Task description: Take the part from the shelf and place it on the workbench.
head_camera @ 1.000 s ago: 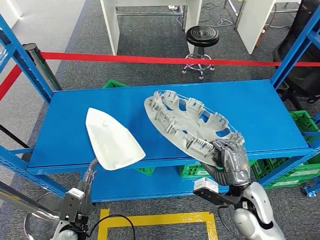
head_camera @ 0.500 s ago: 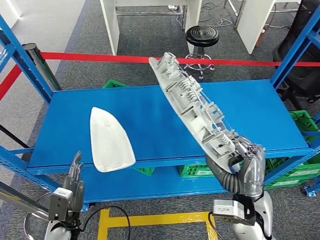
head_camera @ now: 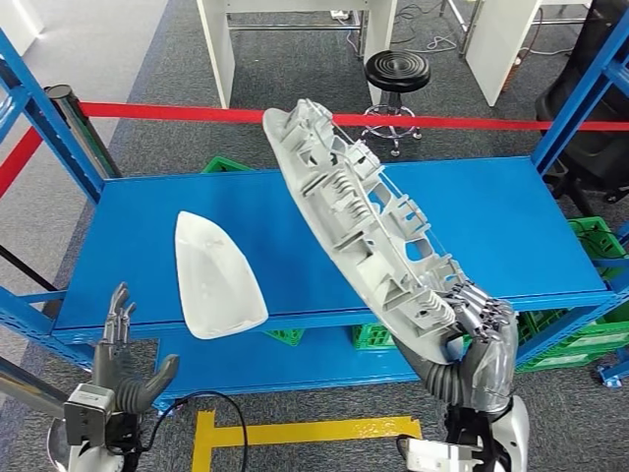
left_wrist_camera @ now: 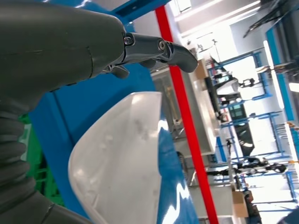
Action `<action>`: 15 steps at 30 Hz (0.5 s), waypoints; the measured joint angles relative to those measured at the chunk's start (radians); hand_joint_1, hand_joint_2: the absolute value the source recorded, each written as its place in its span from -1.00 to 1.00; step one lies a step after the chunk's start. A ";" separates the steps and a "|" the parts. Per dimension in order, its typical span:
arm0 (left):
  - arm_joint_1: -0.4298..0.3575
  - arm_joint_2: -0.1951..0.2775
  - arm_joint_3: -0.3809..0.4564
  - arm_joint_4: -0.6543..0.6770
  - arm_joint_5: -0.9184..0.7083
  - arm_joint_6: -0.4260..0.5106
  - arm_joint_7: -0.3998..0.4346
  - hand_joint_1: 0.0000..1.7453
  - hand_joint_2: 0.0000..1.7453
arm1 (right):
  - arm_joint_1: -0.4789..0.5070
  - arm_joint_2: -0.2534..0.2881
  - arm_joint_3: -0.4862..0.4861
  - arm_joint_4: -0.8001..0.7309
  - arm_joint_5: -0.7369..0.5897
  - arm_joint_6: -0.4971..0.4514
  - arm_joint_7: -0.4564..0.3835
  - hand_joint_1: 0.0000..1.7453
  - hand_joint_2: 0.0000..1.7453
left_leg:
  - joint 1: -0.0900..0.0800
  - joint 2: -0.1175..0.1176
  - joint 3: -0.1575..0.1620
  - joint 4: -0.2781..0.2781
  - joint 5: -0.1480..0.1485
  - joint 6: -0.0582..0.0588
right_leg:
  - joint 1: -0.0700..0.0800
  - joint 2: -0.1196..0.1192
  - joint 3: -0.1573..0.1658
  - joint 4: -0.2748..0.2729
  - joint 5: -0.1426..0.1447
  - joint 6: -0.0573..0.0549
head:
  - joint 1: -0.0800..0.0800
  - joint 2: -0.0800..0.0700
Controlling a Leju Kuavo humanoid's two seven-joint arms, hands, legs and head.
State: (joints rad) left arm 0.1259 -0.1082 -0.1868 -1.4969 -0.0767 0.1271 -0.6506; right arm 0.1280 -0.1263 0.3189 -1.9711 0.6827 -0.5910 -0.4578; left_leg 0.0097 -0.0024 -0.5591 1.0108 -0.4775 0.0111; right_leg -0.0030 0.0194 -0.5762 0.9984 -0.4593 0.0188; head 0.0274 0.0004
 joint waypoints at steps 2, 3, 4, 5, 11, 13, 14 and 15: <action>0.005 0.000 0.000 -0.020 -0.005 0.006 -0.008 -1.00 1.00 | 0.001 0.000 0.012 0.000 0.008 -0.003 0.005 1.00 1.00 | 0.000 0.000 0.000 0.000 0.000 0.000 | 0.000 0.000 0.000 0.000 0.000 0.000 | 0.000 0.000; 0.009 0.000 0.000 -0.029 -0.007 0.009 -0.011 -1.00 1.00 | 0.001 0.000 0.017 0.000 0.009 -0.004 0.008 1.00 1.00 | 0.000 0.000 0.000 0.000 0.000 0.000 | 0.000 0.000 0.000 0.000 0.000 0.000 | 0.000 0.000; 0.013 0.000 0.000 -0.037 -0.008 0.012 -0.014 -1.00 1.00 | 0.002 0.000 0.021 0.000 0.007 -0.004 0.011 1.00 1.00 | 0.000 0.000 0.000 0.000 0.000 0.000 | 0.000 0.000 0.000 0.000 0.000 0.000 | 0.000 0.000; 0.016 0.000 0.000 -0.045 -0.008 0.015 -0.016 -1.00 1.00 | 0.004 0.000 0.025 0.000 0.005 -0.005 0.014 1.00 1.00 | 0.000 0.000 0.000 0.000 0.000 0.000 | 0.000 0.000 0.000 0.000 0.000 0.000 | 0.000 0.000; 0.022 0.000 0.000 -0.072 -0.009 0.024 -0.025 -1.00 1.00 | 0.012 0.000 0.035 0.000 -0.014 -0.003 0.018 1.00 1.00 | 0.000 0.000 0.000 0.000 0.000 0.000 | 0.000 0.000 0.000 0.000 0.000 0.000 | 0.000 0.000; 0.023 0.000 0.000 -0.074 0.005 0.015 -0.026 -1.00 1.00 | 0.013 0.001 0.036 0.000 -0.027 0.000 0.018 1.00 1.00 | 0.000 0.000 0.000 0.000 0.000 0.000 | 0.000 0.000 0.000 0.000 0.000 0.000 | 0.000 0.000; 0.023 0.000 0.000 -0.076 0.010 0.011 -0.026 -1.00 1.00 | 0.014 0.002 0.036 0.000 -0.034 0.002 0.018 1.00 1.00 | 0.000 0.000 0.000 0.000 0.000 0.000 | 0.000 0.000 0.000 0.000 0.000 0.000 | 0.000 0.000; 0.024 0.000 0.000 -0.078 0.013 0.008 -0.026 -1.00 1.00 | 0.014 0.003 0.036 0.000 -0.040 0.004 0.019 1.00 1.00 | 0.000 0.000 0.000 0.000 0.000 0.000 | 0.000 0.000 0.000 0.000 0.000 0.000 | 0.000 0.000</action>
State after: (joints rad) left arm 0.1495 -0.1083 -0.1864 -1.5748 -0.0640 0.1356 -0.6766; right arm 0.1422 -0.1233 0.3552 -1.9711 0.6425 -0.5872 -0.4391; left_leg 0.0096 -0.0024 -0.5590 1.0108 -0.4775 0.0111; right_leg -0.0030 0.0195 -0.5762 0.9984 -0.4593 0.0188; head 0.0274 0.0004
